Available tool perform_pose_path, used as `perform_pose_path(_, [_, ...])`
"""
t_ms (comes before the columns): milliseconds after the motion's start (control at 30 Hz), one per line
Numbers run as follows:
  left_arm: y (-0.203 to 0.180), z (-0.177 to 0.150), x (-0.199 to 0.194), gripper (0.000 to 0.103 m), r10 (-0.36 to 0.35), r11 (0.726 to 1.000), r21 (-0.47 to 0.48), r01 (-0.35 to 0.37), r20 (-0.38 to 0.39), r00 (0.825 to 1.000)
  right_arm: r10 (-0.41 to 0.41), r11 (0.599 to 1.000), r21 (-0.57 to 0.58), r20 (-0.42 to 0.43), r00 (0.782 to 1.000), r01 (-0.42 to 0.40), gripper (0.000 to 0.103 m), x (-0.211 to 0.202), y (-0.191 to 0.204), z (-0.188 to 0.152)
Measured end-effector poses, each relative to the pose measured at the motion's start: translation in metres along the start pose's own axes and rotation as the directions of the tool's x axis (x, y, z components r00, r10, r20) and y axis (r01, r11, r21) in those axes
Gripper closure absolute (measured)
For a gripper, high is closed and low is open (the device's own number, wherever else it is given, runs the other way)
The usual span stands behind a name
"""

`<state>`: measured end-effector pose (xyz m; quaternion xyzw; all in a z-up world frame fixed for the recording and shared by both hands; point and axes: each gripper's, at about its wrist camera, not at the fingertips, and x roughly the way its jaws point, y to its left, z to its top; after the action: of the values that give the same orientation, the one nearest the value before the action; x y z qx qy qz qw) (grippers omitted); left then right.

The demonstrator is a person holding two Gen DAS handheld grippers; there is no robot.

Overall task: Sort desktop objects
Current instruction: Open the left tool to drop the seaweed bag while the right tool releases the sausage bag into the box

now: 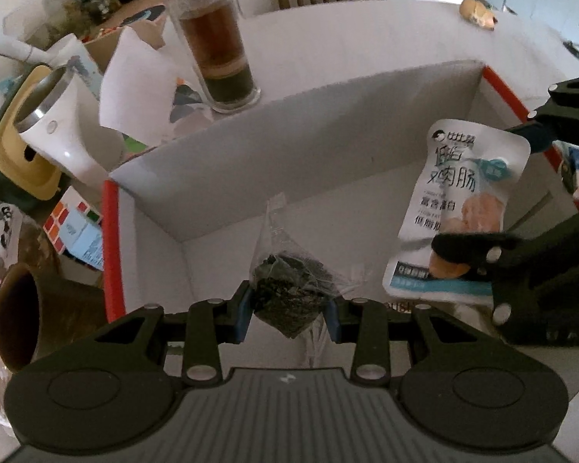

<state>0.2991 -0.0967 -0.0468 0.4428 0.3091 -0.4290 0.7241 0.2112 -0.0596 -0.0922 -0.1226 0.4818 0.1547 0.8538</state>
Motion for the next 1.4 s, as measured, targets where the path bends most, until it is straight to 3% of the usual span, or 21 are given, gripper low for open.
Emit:
perform_pose_path(200, [-0.006, 0.004, 0.009, 0.066, 0.006, 0.998, 0.056, -0.005, -0.016, 1.000, -0.006, 1.000, -0.027, -0.029, 1.000, 0.005, 0.035, 0.012, 0.008, 0.000])
perform_pose_path(900, [-0.004, 0.007, 0.036, 0.066, 0.007, 0.998, 0.068, -0.001, -0.078, 0.997, -0.002, 1.000, -0.026, -0.037, 0.999, 0.001, 0.033, 0.015, 0.004, -0.007])
perform_pose_path(967, [-0.003, 0.007, 0.037, 0.063, -0.004, 0.998, 0.061, 0.009, -0.088, 0.996, 0.006, 1.000, -0.020, -0.032, 0.999, -0.006, 0.031, 0.011, 0.004, -0.008])
perform_pose_path(1133, [-0.003, 0.005, 0.036, 0.040, -0.027, 0.998, 0.054, 0.031, -0.084, 0.996, 0.040, 0.999, -0.007, -0.014, 0.999, -0.040, 0.030, -0.002, 0.003, -0.011])
perform_pose_path(1300, [-0.005, 0.004, 0.028, 0.030, -0.042, 0.998, 0.047, 0.045, -0.065, 0.997, 0.064, 0.998, 0.005, 0.002, 0.998, -0.064, 0.029, -0.015, 0.000, -0.015])
perform_pose_path(1400, [-0.005, 0.002, 0.019, 0.030, -0.049, 0.998, 0.042, 0.051, -0.049, 0.998, 0.079, 0.997, 0.014, 0.016, 0.997, -0.079, 0.029, -0.023, -0.004, -0.016])
